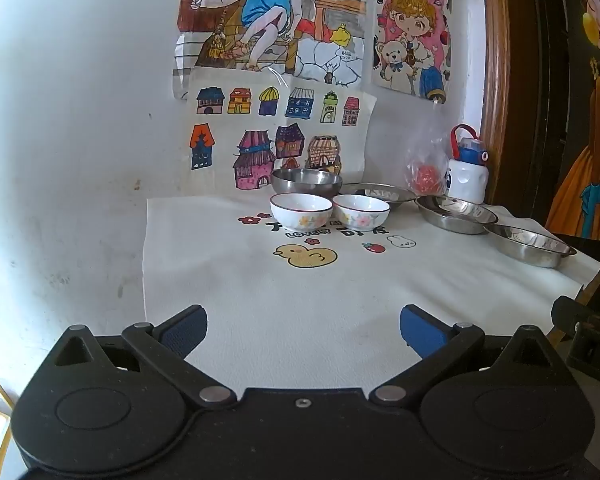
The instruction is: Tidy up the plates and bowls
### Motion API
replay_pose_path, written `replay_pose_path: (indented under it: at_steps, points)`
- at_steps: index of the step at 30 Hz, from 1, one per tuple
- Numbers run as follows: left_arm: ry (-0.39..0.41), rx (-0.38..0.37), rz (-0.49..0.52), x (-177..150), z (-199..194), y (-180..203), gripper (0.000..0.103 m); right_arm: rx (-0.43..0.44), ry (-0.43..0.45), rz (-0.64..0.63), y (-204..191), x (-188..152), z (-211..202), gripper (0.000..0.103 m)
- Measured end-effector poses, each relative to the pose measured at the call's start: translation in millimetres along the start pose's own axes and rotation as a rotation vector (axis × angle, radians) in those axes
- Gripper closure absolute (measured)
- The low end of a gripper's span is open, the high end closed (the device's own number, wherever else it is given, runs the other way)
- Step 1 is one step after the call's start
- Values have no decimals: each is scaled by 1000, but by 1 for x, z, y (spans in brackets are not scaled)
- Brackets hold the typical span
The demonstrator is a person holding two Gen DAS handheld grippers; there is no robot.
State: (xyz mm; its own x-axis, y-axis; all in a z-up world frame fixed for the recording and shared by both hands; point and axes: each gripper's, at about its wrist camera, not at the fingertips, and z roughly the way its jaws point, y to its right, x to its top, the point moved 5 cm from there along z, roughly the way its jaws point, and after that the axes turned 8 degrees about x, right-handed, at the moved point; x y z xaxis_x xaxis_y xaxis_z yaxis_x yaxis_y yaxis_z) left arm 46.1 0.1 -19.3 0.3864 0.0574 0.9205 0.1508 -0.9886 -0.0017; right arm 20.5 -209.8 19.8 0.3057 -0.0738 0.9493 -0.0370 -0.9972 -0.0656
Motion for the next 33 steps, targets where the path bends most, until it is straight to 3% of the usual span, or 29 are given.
replay_pose_path:
  at_steps: [33]
  points:
    - [2, 1, 3, 0, 0, 0, 1, 0, 2, -1, -3, 0, -1, 0]
